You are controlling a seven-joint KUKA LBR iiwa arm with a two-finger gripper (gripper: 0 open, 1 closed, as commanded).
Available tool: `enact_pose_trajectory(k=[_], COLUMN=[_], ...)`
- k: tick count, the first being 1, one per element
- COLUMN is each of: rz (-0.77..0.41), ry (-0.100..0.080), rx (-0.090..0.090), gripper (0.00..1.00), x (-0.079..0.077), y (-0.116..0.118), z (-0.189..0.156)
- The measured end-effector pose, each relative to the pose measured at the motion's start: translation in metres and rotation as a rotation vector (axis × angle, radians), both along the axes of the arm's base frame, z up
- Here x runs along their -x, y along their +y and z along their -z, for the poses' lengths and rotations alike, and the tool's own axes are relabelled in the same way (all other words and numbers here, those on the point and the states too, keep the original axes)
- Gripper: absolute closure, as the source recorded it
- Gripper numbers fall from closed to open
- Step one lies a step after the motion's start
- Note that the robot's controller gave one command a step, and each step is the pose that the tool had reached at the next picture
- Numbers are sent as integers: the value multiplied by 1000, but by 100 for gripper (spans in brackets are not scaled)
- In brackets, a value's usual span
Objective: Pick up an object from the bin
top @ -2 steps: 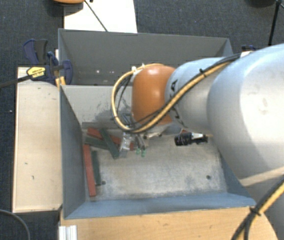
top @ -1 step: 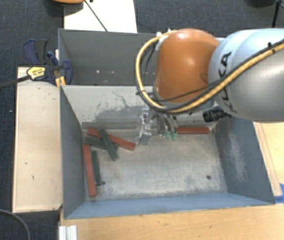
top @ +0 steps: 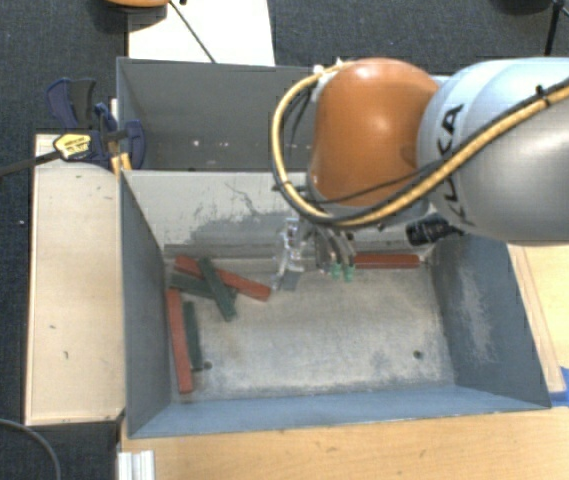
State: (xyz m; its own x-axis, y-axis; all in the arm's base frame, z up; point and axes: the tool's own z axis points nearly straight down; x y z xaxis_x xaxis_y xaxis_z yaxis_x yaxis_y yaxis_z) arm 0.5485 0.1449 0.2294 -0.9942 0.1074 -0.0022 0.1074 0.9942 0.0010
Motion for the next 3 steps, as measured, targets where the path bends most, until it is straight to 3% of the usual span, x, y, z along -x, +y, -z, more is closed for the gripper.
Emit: enact_pose_trajectory(k=[1,2,3], rz=[54,55,101], ry=[1,1,-7], rx=[0,0,-3], gripper=[0,0,0], x=[6,6,-11], y=[12,12,20], z=[63,63,112])
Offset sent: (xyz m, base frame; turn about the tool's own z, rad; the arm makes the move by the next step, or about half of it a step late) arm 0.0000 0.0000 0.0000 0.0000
